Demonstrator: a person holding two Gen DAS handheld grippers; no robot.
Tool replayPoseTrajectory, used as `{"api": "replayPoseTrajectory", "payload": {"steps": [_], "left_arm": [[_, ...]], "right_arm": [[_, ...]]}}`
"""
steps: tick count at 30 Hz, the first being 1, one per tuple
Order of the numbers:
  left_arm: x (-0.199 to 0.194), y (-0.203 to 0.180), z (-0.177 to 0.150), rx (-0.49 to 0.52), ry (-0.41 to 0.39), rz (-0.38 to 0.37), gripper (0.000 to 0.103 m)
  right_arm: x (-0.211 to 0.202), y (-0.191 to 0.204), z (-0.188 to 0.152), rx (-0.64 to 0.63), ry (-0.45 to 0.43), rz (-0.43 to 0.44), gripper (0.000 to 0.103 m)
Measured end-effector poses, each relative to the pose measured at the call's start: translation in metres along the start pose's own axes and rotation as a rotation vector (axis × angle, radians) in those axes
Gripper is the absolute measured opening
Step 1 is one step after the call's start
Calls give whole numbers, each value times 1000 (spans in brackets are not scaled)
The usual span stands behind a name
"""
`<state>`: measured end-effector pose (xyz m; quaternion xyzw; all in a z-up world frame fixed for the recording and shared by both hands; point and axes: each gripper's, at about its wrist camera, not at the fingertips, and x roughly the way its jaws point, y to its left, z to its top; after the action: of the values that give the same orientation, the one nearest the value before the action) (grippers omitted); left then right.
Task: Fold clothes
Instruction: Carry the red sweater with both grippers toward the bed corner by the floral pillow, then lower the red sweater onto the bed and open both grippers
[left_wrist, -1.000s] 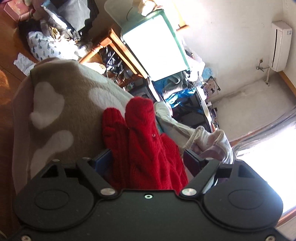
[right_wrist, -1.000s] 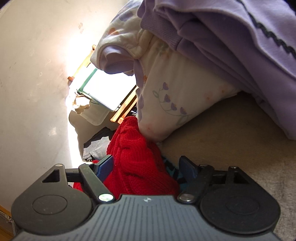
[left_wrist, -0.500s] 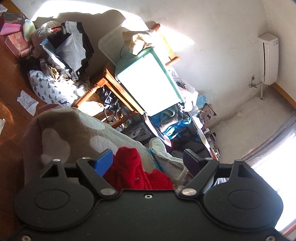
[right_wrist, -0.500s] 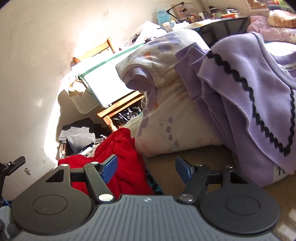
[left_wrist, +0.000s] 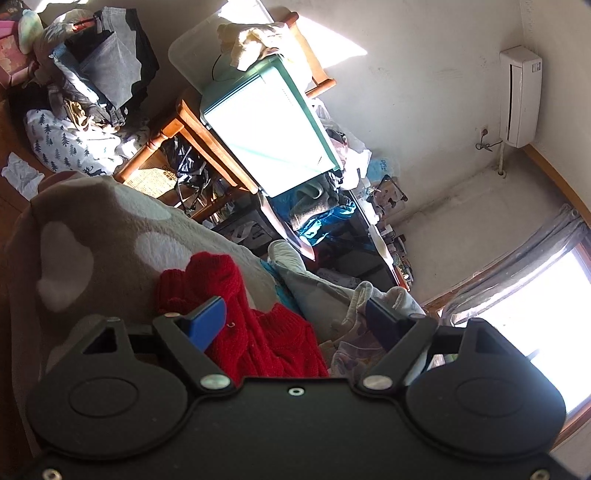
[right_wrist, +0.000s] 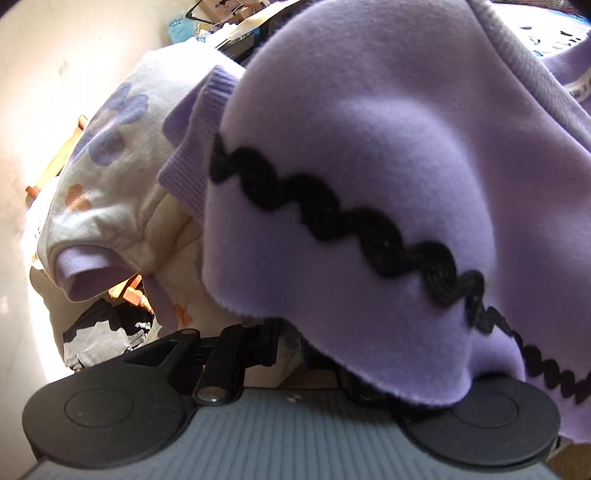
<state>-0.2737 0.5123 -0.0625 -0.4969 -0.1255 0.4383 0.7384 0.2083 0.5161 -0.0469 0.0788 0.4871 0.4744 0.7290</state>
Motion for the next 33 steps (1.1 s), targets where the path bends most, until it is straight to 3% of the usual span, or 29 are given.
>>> {"api": "replayPoseTrajectory", "payload": {"steps": [6, 11, 14, 16, 17, 20, 24, 30, 33], "left_arm": [[1, 0, 1, 3, 5, -4, 82], [-4, -9, 0, 12, 1, -31, 82], [-6, -17, -3, 36, 16, -54, 83], [-5, -24, -6, 59, 47, -65, 84], [-4, -28, -8, 72, 64, -70, 85], [-1, -48, -20, 179, 131, -43, 90], [-4, -86, -49, 439, 197, 30, 96], [-37, -99, -86, 613, 305, 102, 103], [-57, -98, -92, 699, 317, 169, 103]], "right_arm": [[-13, -33, 26, 107, -74, 58, 0], [-31, -31, 7, 50, -46, 57, 3], [-53, -16, -19, -120, -8, 9, 26], [-81, -15, -38, -166, -30, 33, 58], [-96, -15, -48, -186, -42, 47, 65], [-140, -23, -76, -232, -61, 92, 68], [-191, -27, -112, -242, -54, 145, 76], [-248, -6, -146, -348, -26, 75, 85], [-276, 2, -167, -399, -23, 53, 89]]}}
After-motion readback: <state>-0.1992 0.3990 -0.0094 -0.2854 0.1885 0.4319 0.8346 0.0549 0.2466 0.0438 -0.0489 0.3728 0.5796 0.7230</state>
